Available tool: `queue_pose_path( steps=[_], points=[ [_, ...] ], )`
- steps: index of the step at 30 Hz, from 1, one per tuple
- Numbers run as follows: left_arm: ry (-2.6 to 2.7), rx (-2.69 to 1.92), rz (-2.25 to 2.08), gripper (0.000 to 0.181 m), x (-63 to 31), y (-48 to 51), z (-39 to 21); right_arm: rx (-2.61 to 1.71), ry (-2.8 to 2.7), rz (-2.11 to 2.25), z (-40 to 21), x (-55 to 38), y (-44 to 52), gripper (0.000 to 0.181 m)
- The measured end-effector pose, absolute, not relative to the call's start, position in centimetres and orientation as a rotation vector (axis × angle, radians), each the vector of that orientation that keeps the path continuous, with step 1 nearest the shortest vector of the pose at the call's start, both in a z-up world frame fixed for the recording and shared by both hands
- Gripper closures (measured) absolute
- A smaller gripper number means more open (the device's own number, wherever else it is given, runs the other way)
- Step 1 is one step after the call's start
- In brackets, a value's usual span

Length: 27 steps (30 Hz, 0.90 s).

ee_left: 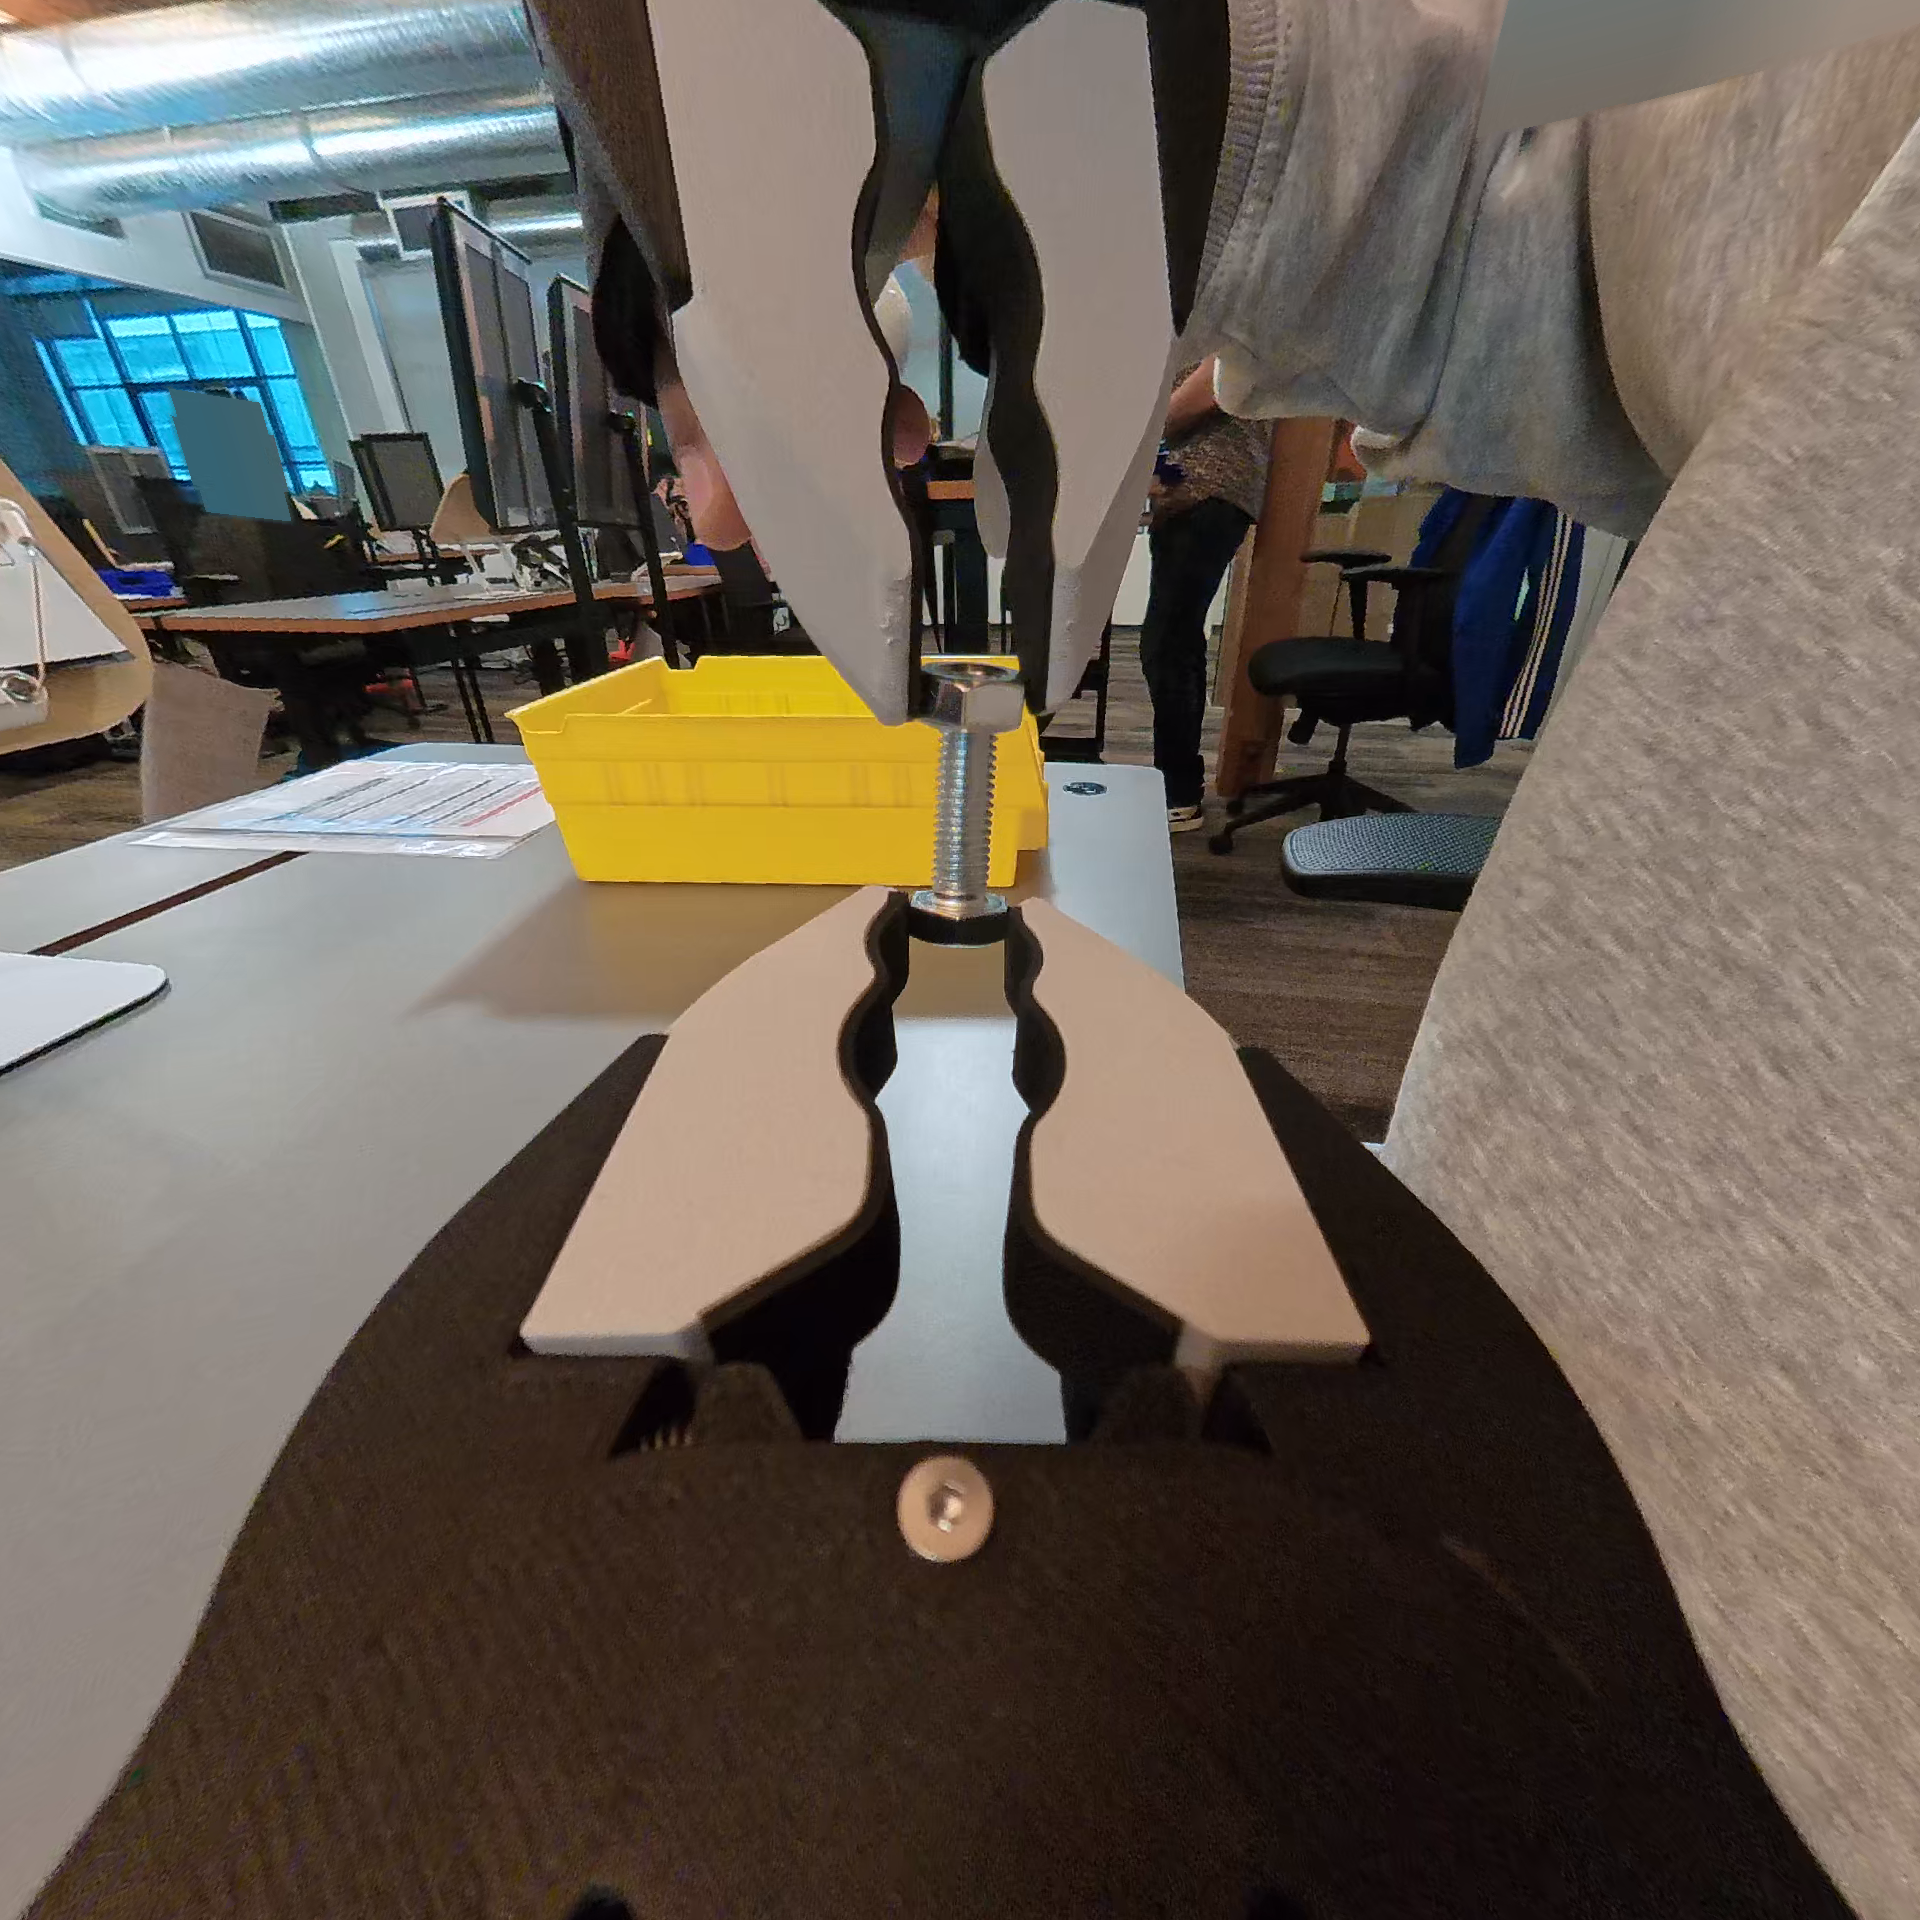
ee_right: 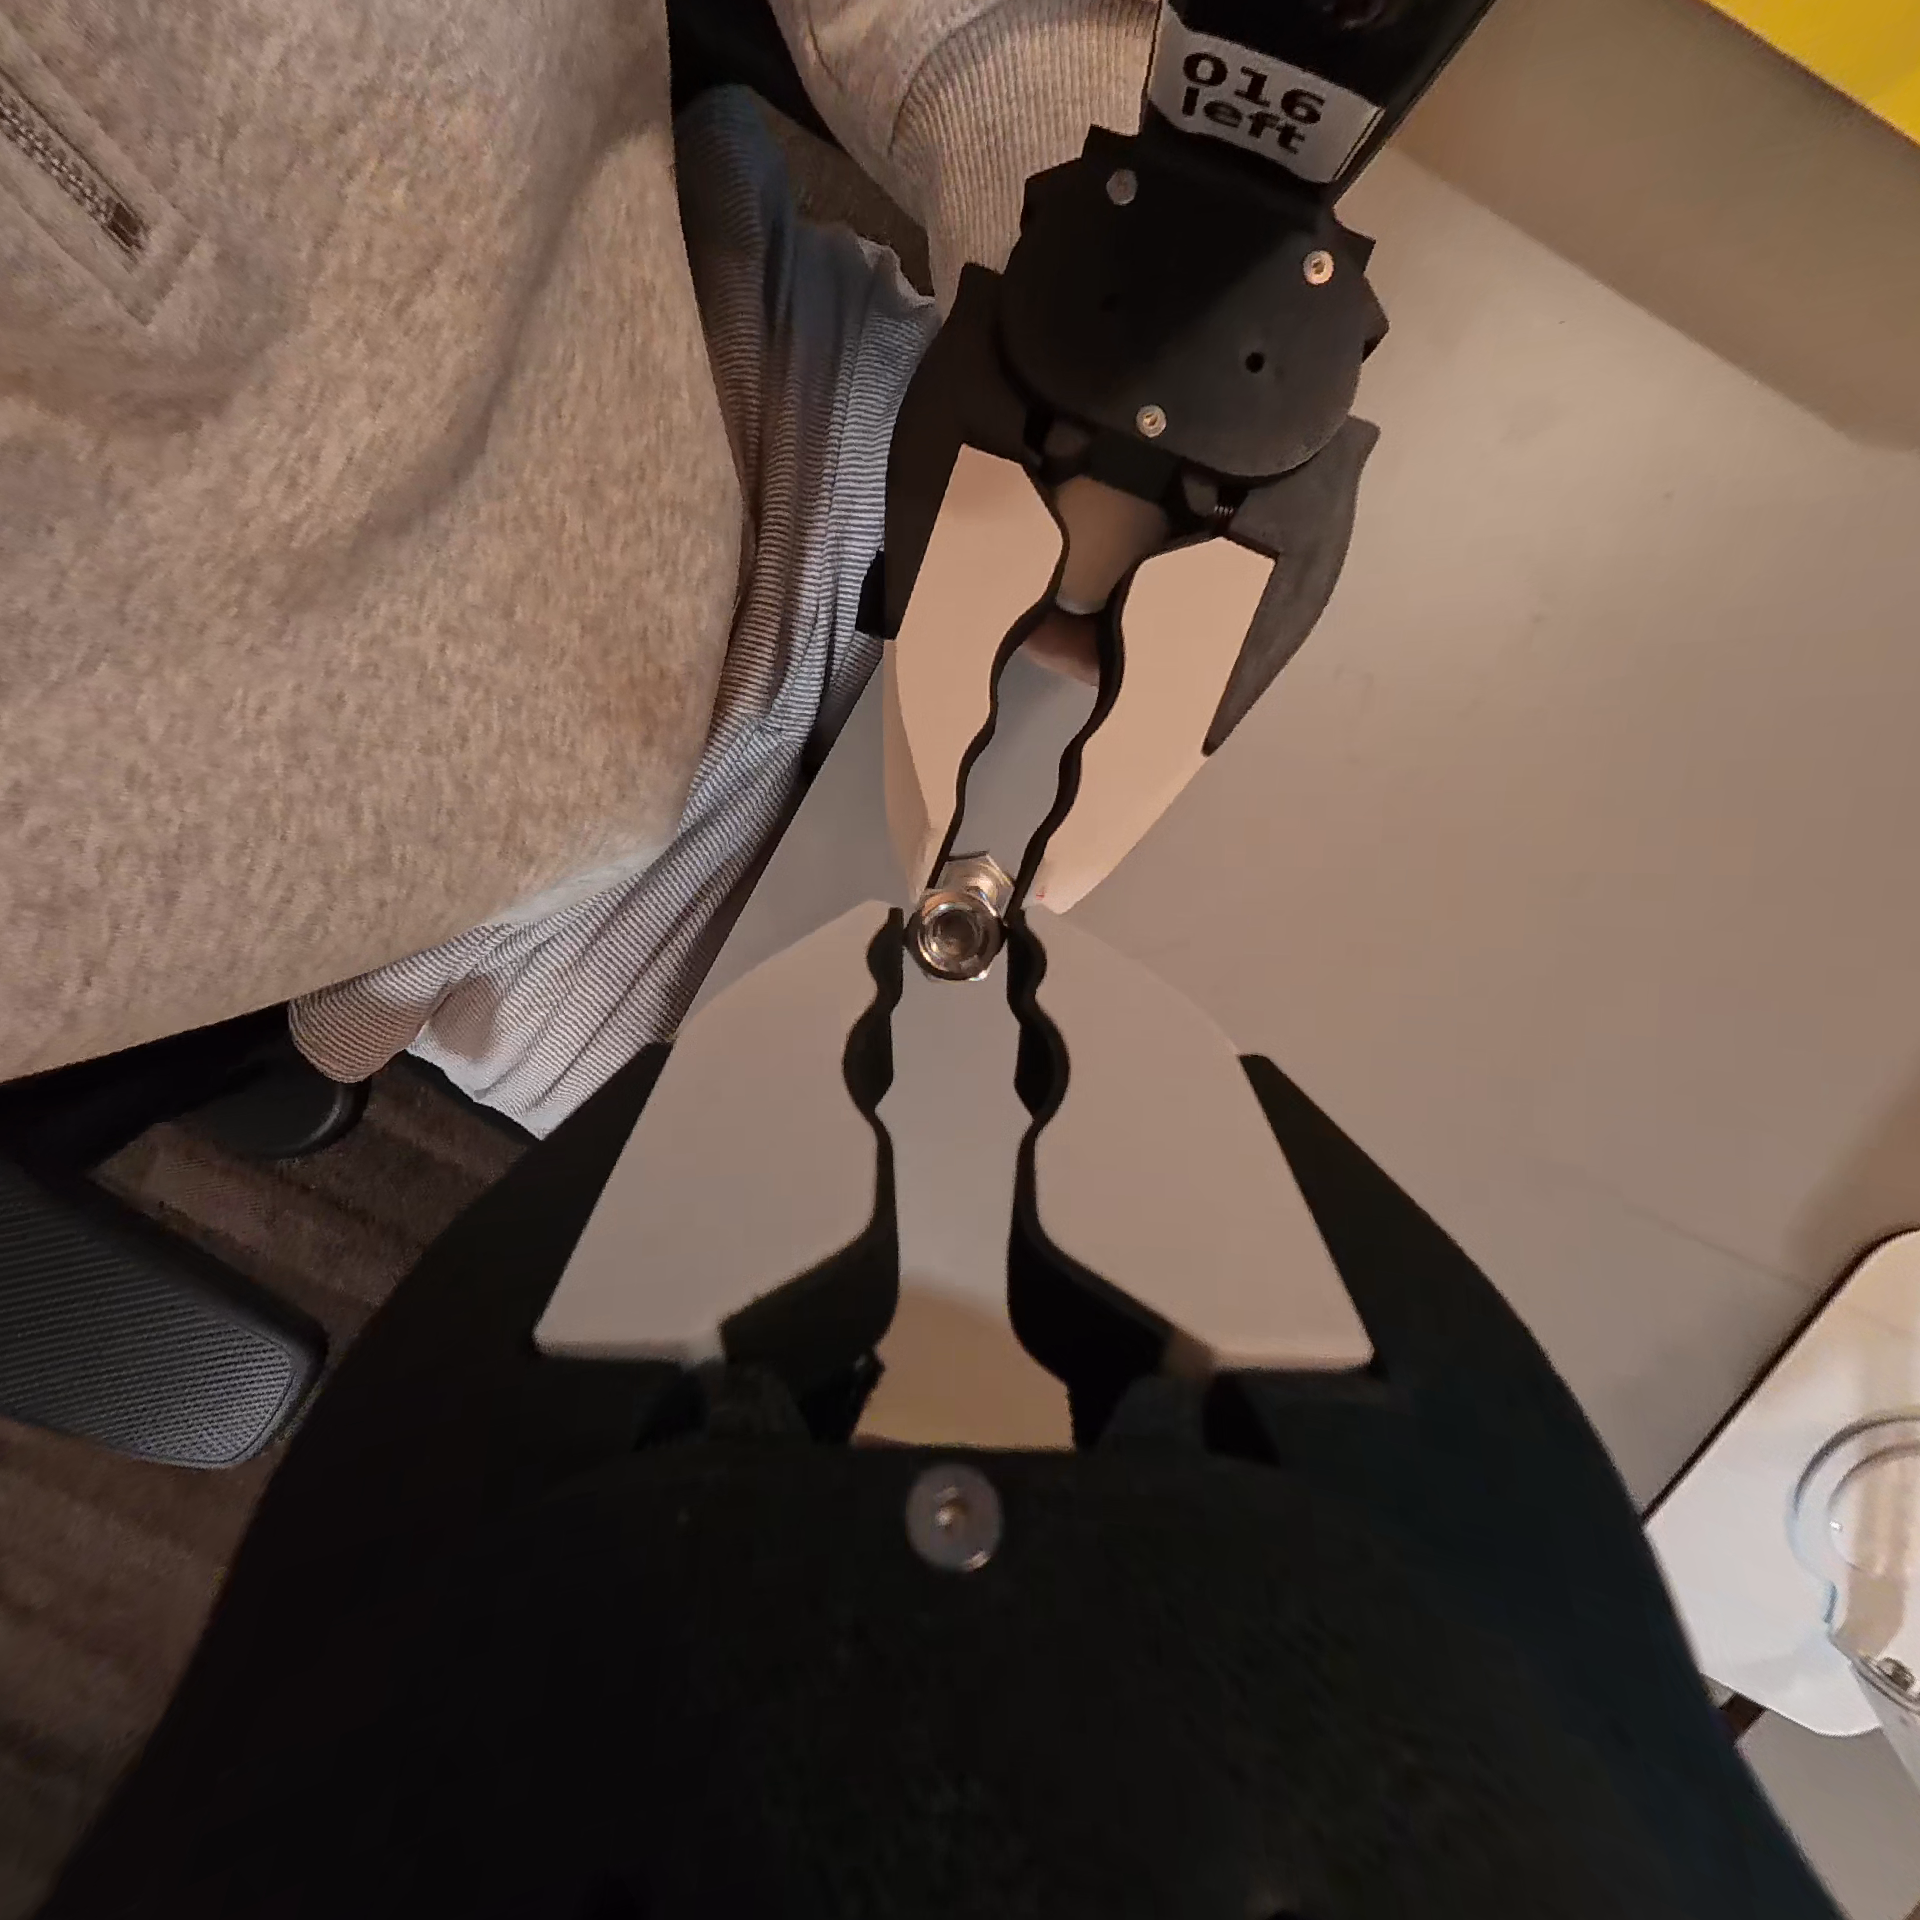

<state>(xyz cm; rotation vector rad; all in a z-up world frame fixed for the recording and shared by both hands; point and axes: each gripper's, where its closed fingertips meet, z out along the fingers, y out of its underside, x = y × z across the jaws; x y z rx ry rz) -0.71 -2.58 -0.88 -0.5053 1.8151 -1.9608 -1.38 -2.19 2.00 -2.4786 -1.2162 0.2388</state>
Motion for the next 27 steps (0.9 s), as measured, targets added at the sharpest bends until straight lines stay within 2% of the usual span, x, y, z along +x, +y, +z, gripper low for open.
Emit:
queue_pose_path(
  steps=[15,27],
  points=[
    [1.778,-0.595,-2.087,0.163,-0.4,-2.1,-0.5,-2.452,-1.117,0.218,2.3,-0.8,-1.3,0.162],
    [1.754,-0.617,-2.019,0.163,0.1,-1.8,-0.7,-2.505,-0.931,0.183,2.1,-0.2,-1.0,0.162]
  ],
)
